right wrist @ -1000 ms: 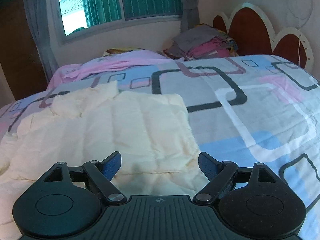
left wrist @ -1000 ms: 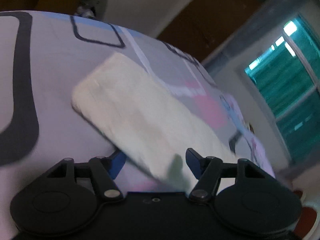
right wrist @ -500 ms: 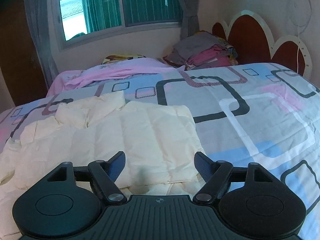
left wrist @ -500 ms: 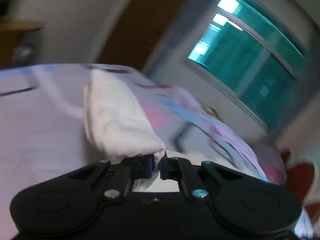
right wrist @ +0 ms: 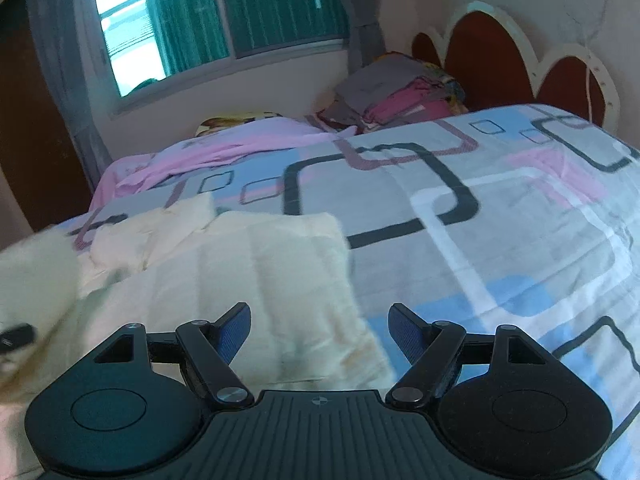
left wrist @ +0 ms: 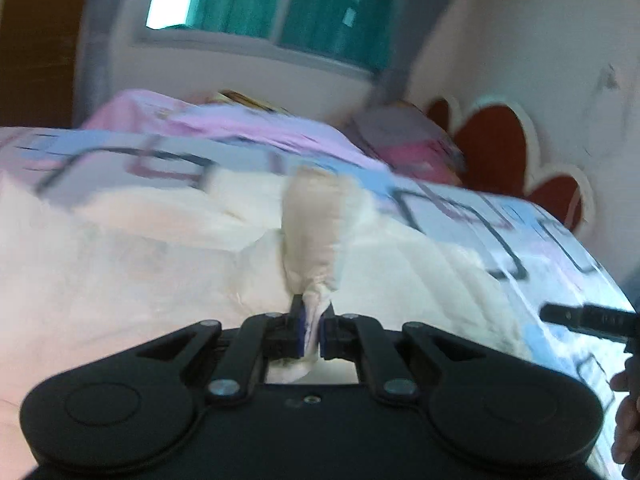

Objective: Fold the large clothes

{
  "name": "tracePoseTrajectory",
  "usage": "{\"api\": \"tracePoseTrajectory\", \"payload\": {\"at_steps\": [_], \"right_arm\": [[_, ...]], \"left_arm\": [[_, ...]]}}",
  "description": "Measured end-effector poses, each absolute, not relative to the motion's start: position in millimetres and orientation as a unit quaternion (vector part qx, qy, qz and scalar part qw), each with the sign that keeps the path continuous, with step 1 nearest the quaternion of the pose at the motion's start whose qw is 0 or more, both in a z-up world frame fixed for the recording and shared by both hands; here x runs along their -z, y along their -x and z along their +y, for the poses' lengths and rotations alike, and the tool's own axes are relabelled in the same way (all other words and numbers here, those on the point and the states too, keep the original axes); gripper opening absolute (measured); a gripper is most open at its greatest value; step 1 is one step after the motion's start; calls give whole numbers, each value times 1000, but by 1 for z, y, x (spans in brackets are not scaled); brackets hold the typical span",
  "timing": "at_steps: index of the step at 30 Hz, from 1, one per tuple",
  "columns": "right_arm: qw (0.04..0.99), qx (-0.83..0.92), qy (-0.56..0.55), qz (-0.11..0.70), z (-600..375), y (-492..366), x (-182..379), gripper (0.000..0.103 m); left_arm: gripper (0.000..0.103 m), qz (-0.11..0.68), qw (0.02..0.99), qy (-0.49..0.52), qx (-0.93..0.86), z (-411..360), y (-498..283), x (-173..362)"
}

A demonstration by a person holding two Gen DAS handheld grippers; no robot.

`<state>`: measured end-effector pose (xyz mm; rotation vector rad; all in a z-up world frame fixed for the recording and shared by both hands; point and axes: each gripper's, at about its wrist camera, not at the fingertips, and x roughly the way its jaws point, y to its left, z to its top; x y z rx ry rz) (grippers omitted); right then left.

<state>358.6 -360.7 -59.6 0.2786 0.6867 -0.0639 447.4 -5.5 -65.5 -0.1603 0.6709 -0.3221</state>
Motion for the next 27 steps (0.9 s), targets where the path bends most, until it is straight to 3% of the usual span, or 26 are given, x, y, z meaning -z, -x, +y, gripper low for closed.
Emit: {"api": "tracePoseTrajectory", "payload": {"at_steps": [7,8,9,10,11,12,13,15,17,21,24,26,27], "right_arm": [[921,31,-189,340,-411,-357,64,76],[920,28,-196,339,-416,-356,64,76],[919,25,-201,339,-420,-357,64,77],[917,24,-207,339,-422,-357,64,77],[916,19,-216,339,-424,-358,64,77],[914,14,-223,338,-425,-359,64,79],[914,9,-227,337,-424,-359,64,93],[918,-6,-228,326,-418,-360,61,98],[918,-30,-230,323,-409,-364,60,98],[912,-77,-232,330,-382,-379,63,98],[904,-104,-229,345,-359,-397,71,98],[896,-113,-227,365,-347,-410,80,89],[891,-116,-228,376,-343,-415,85,75]], "left_arm": [[7,356,913,26,198,-96,-461,92],[13,359,910,26,205,-102,-465,94],[21,363,907,24,211,-109,-467,97],[38,368,903,22,222,-116,-469,100],[63,366,899,21,239,-121,-466,101],[75,360,898,21,253,-124,-462,101],[87,356,897,22,261,-125,-458,99],[81,346,896,26,277,-122,-449,93],[68,337,900,36,276,-103,-439,83],[65,308,926,72,208,-31,-428,72],[55,306,943,82,105,40,-429,78],[54,313,943,101,47,84,-432,83],[54,313,943,110,26,101,-433,86]]}}
